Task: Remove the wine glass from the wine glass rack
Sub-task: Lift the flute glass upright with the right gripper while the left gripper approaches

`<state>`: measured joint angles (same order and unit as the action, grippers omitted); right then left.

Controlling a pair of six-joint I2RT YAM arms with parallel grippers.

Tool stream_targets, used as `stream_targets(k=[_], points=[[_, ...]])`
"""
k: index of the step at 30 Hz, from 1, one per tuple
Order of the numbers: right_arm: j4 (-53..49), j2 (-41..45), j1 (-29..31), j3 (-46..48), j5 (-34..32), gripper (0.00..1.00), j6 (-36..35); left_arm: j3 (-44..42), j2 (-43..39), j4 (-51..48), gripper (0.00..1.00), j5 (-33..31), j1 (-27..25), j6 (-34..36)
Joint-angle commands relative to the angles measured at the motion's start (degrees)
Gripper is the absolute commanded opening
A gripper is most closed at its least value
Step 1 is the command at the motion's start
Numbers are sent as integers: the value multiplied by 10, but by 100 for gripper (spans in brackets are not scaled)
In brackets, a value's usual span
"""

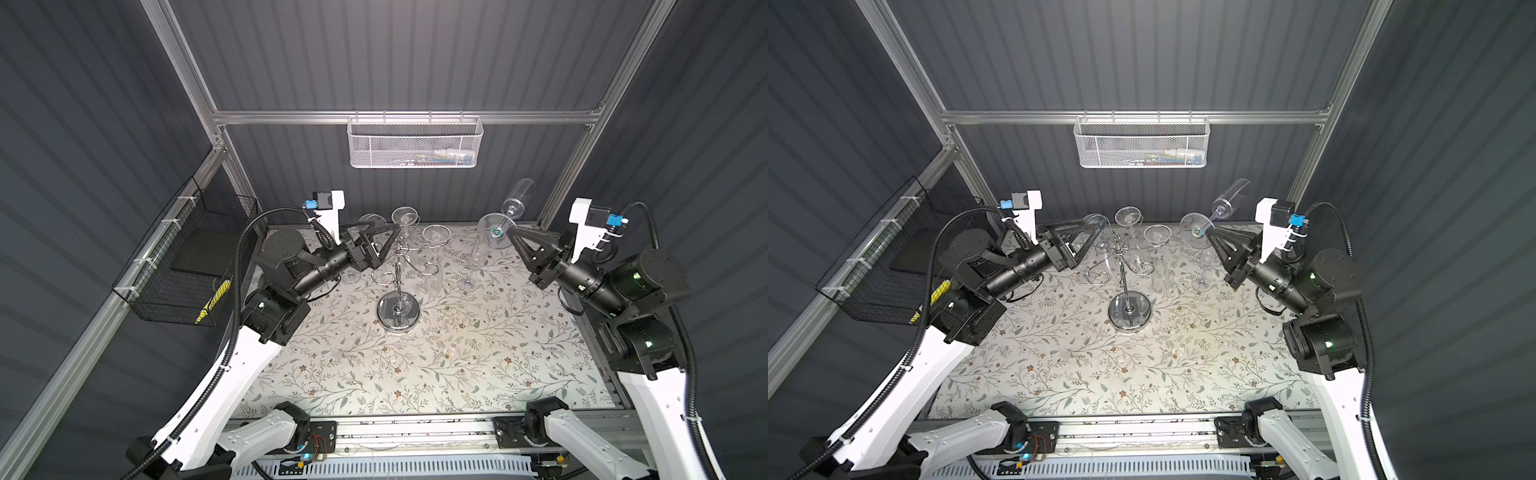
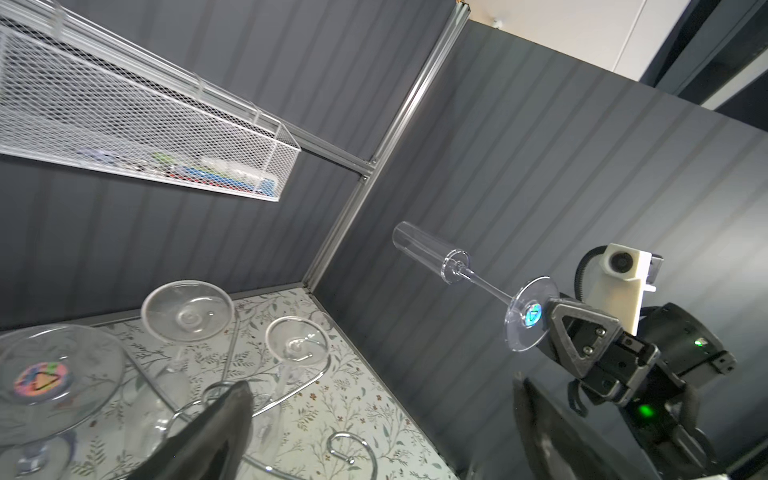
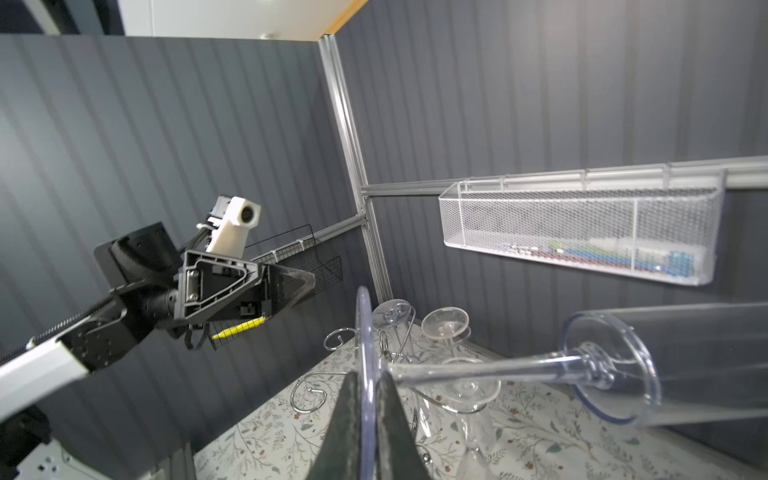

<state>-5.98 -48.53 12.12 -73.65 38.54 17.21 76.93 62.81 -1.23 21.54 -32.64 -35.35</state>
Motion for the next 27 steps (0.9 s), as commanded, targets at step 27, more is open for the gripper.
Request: stream_targets(k=[27], points=[[5,-84,163,-11,174,0,-522,65,97,86,80,283,-1,-79]])
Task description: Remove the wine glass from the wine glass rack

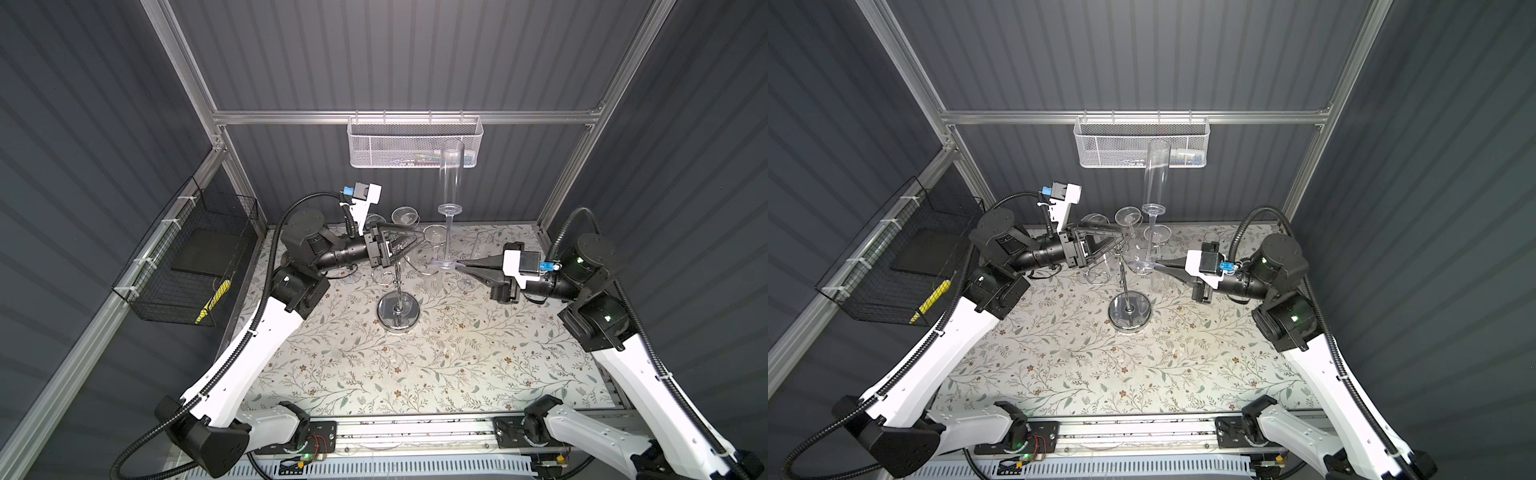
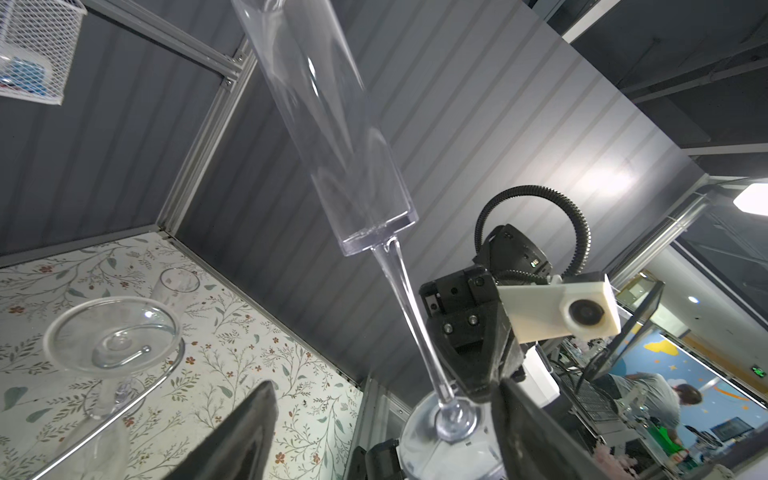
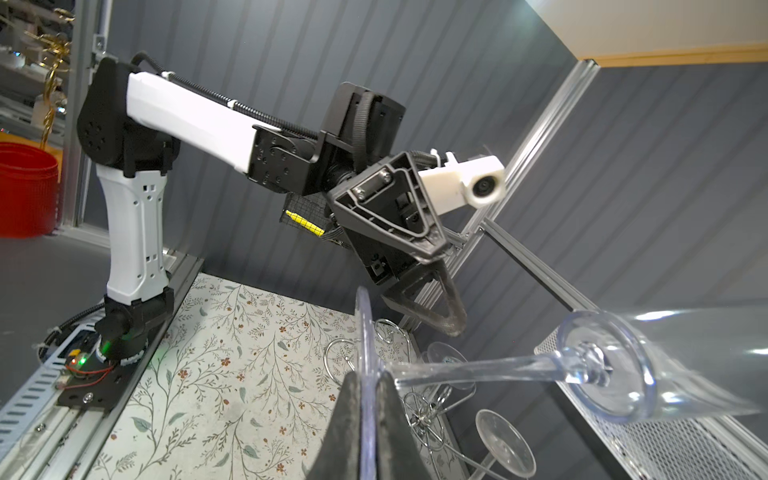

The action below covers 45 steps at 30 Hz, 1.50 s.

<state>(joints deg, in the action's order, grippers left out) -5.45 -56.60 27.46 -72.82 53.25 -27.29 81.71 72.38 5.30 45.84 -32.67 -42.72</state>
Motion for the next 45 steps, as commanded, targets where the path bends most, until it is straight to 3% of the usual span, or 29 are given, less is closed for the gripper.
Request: stream_targets(k=[1,7,17,30,32,35,36,37,38,39,42,45], points=[[-1,-6,15,-21,28,0,-91,16,1,21,78,45,-1,-6],[-44,-29,46,-39,1,0,-180,7,5,14,61,68,-8,-7],[-61,-45,96,-39,-56,0,-264,-1,12,8,43,73,-20,-4],[-50,-48,121,-26,-94,0,-296,-1,15,11,9,65,-28,-13],[-47,-47,123,-23,-98,0,-298,-1,17,14,0,66,-29,-17],[-46,-46,124,-19,-100,1,-302,-1,18,16,0,66,-29,-19],[-44,-45,124,-18,-103,15,-301,-1,18,18,0,65,-29,-19],[-42,-44,124,-16,-107,39,-298,-1,18,19,0,63,-30,-19],[-39,-41,124,-15,-112,90,-290,-1,16,19,0,61,-30,-17],[-34,-38,125,-14,-117,99,-275,-1,15,19,0,57,-30,-12],[12,-21,124,1,-141,99,-190,-1,6,-4,0,34,-29,22],[139,3,124,39,-187,99,-57,19,-1,-60,0,-3,-30,90]])
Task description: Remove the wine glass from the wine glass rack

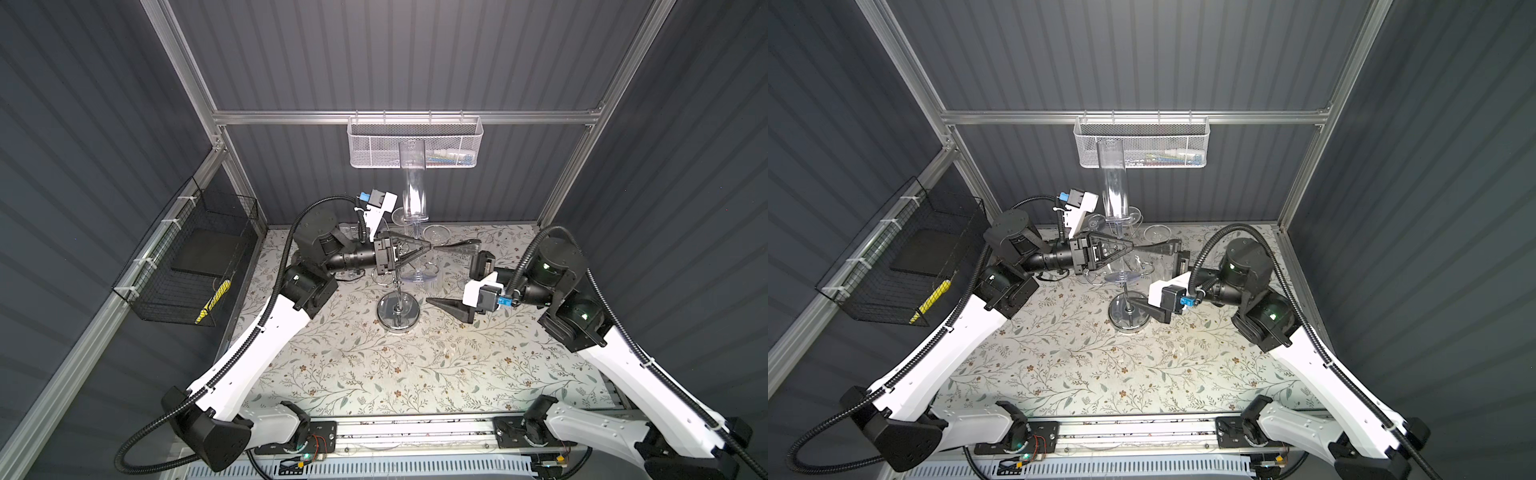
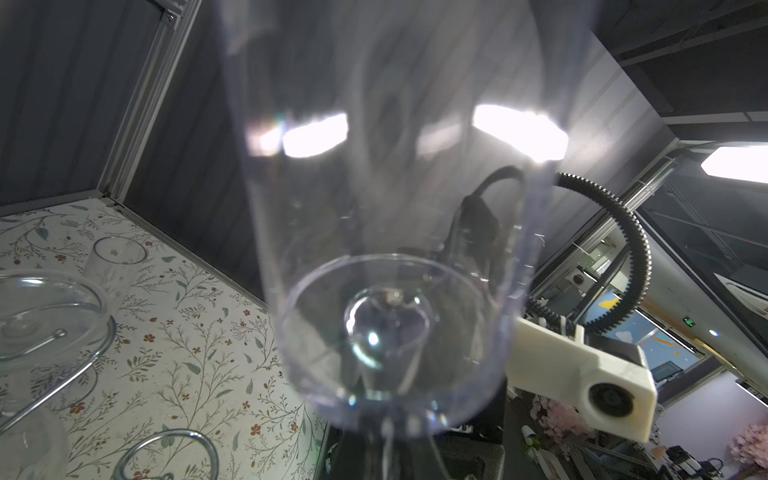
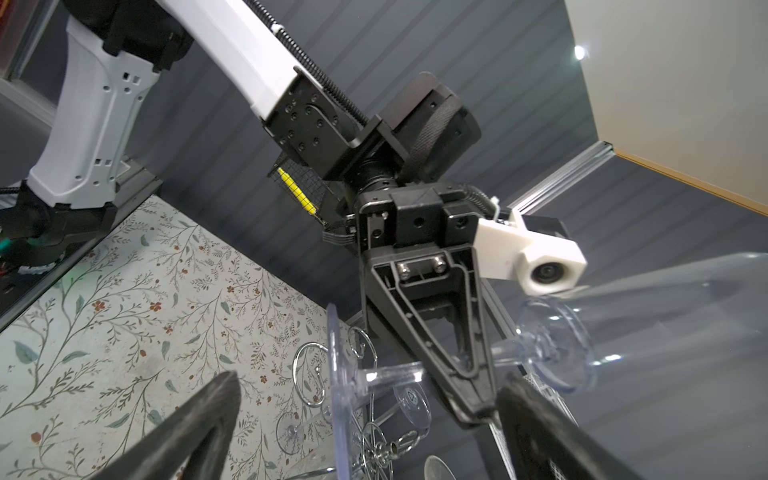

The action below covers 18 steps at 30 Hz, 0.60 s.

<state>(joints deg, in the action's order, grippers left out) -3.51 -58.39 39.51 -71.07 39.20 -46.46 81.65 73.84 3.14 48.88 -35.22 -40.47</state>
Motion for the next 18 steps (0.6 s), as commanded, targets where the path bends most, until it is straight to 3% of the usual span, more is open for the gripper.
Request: stream_targets(k=[1,3,7,10,13,18], points=[[162,26,4,28,-72,99,194,27,-18,-54,0,-48,-4,90],[196,25,4,15,-123,99,287,42,-22,-89,0,-80,-4,143],[155,1,3,-65,-219,99,415,75,-20,-149,0,-125,-4,251],[126,-25,4,-119,-225,99,468,93,-15,-193,0,-149,-4,338],[-32,-97,3,-267,-232,99,517,95,-14,-217,0,-170,-4,416],[1,-132,3,-289,-180,99,555,105,-10,-242,0,-190,-4,505]])
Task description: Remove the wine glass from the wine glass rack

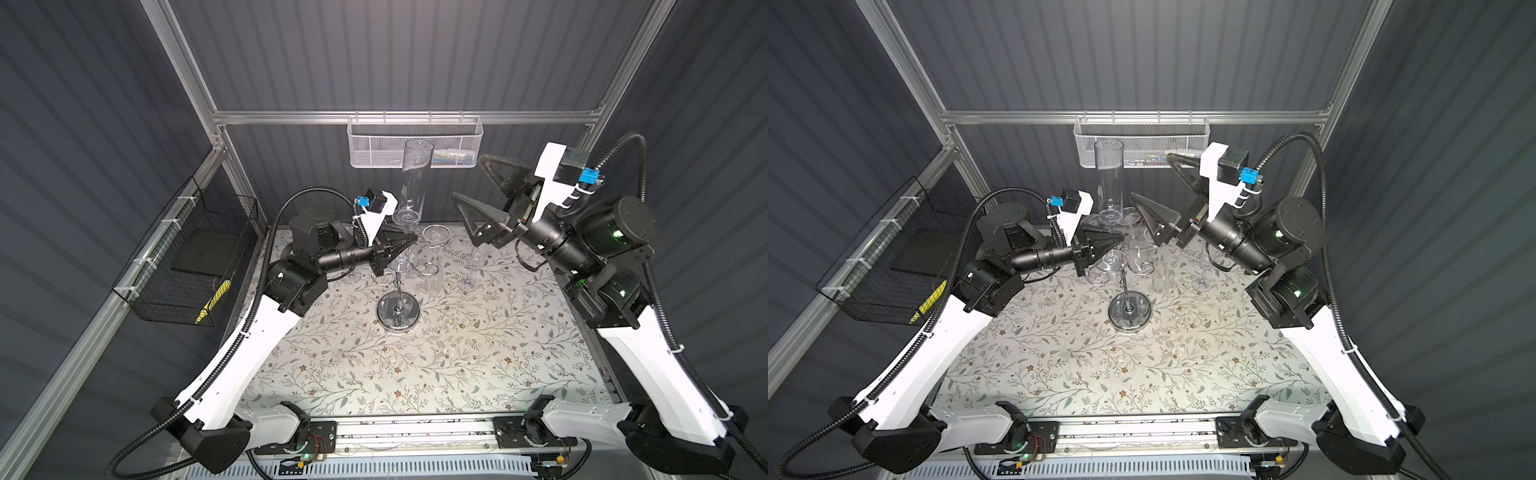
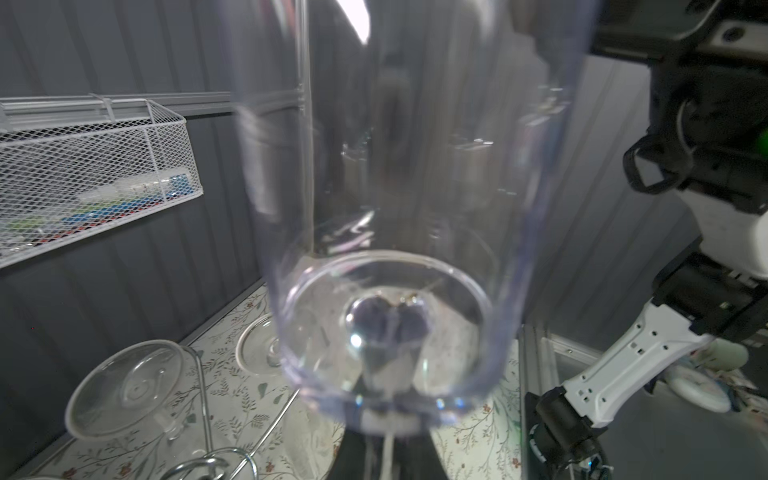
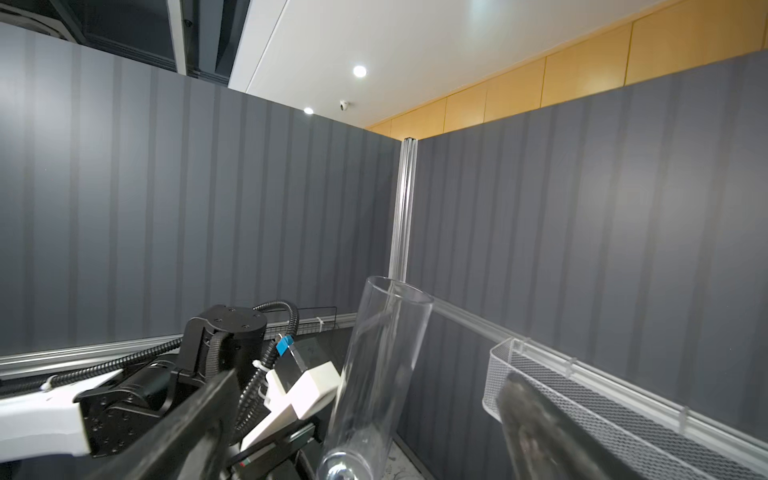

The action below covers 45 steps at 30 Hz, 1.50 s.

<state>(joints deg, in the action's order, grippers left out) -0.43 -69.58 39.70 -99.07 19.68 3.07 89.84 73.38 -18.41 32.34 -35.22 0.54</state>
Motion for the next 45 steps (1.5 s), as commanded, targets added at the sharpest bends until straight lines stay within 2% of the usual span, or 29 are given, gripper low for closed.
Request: stream_targets(k=[1,13,19,25,31,45], points=[[-43,-29,1,-24,14,99,64,27,-4,-31,0,-29,-4,105],[-61,-97,2,-79,51,99,100,30,5,-34,0,-34,-5,143],[-40,-105,2,-72,55,92,115,30,9,-42,0,-40,-5,154],[-32,-110,3,-68,57,79,117,32,14,-47,0,-41,-5,157],[-26,-115,3,-67,57,70,115,36,18,-50,0,-35,-6,161],[-1,-114,3,-50,58,38,108,32,13,-52,0,-41,-12,164]])
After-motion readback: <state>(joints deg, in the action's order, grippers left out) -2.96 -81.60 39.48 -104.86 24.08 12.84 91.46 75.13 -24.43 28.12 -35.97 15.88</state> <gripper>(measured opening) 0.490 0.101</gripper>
